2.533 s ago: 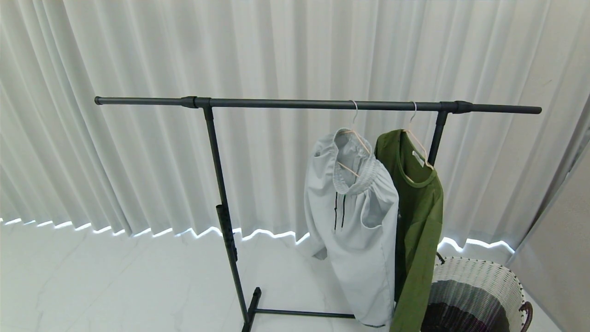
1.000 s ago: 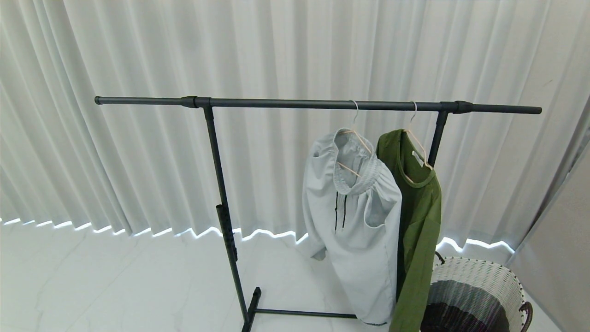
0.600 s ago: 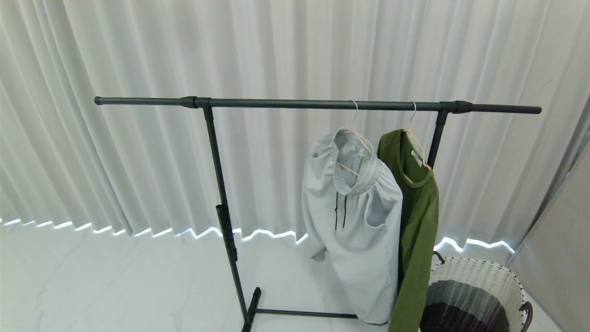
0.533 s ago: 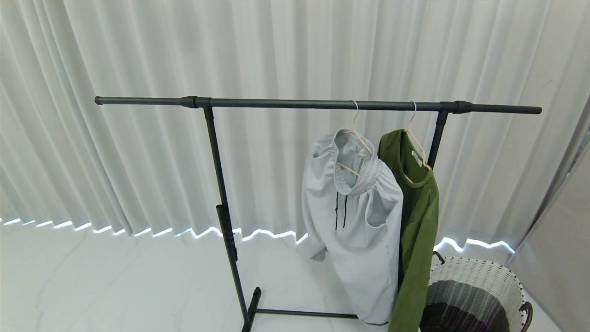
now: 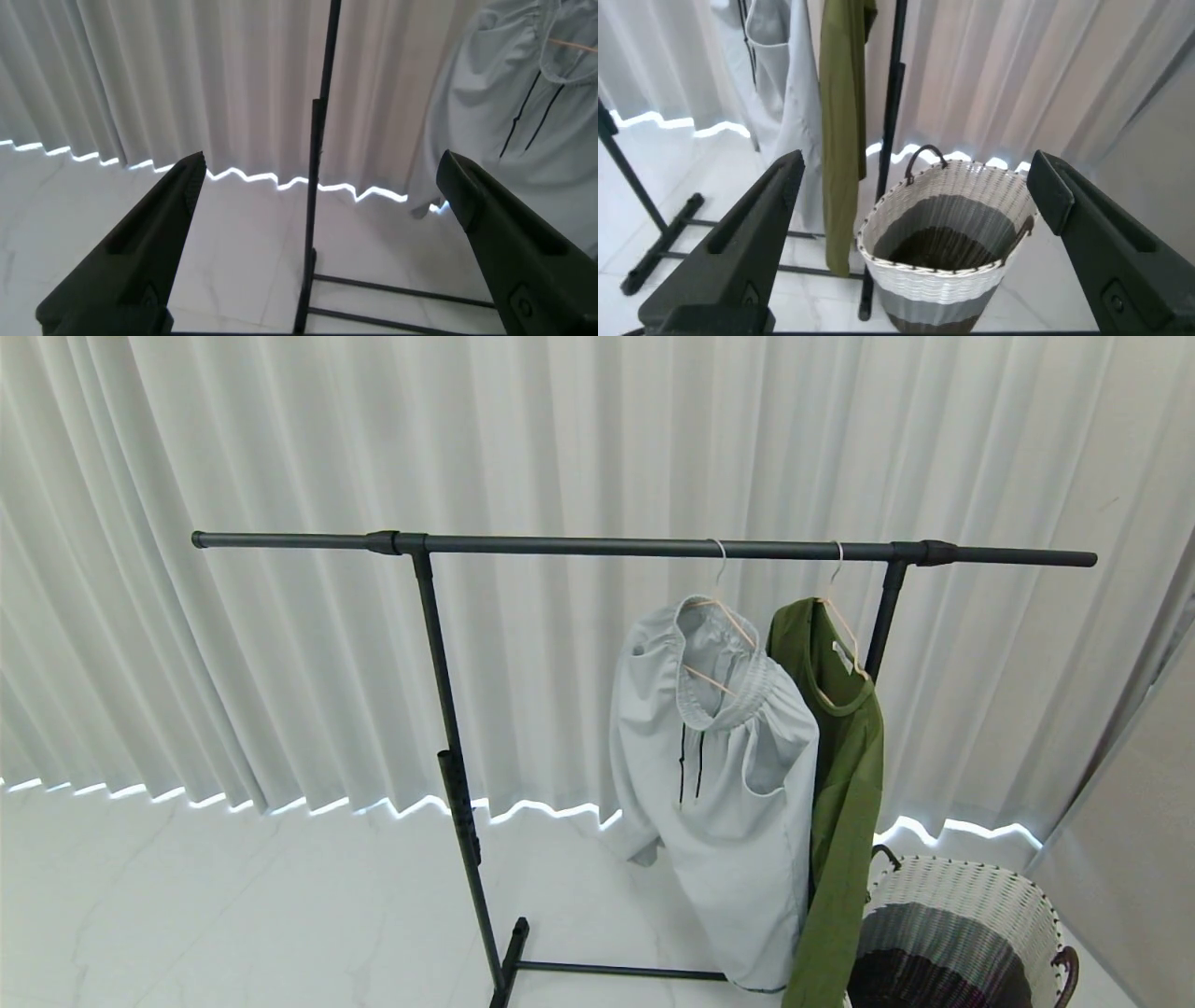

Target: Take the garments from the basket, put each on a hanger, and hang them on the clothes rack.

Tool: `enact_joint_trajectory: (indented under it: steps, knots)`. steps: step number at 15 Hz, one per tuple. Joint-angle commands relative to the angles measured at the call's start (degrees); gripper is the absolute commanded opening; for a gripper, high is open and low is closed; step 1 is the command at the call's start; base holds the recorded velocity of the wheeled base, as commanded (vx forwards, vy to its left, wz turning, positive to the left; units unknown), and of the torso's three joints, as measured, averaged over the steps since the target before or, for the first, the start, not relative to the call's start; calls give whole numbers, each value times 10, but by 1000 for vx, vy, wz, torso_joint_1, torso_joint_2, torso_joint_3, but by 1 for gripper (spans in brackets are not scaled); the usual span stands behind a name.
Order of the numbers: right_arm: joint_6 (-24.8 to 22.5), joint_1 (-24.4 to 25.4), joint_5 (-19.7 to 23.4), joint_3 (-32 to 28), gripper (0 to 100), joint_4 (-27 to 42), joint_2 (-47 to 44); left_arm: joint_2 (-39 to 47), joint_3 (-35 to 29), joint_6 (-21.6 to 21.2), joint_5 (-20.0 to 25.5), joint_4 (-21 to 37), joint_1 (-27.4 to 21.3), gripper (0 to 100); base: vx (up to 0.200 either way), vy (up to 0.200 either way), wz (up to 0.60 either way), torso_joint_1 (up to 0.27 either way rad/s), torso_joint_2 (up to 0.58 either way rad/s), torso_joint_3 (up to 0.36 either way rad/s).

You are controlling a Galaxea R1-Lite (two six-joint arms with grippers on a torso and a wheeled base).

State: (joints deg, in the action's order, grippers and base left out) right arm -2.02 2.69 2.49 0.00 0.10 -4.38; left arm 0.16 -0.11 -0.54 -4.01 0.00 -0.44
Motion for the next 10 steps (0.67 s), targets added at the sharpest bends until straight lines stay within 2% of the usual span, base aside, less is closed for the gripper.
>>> enact_joint_trajectory:
  steps: [1,3,5,7,10]
  knots:
    - [11,0,1,0,100,0,0,-2,0,1,0,0,0,100,0,0,0,0,0,0]
    - [8,-9,0,0,100,1,2,-2,0,1,0,0,0,100,0,0,0,0,0,0]
    - [-10,-47,0,0,100,1,9,-2,0,1,0,0,0,100,0,0,0,0,0,0]
    - [-9,-24,0,0,100,1,33,-2,0,1,0,0,0,100,0,0,0,0,0,0]
    - [18,-27,-2,0,100,1,44,-2,0,1,0,0,0,100,0,0,0,0,0,0]
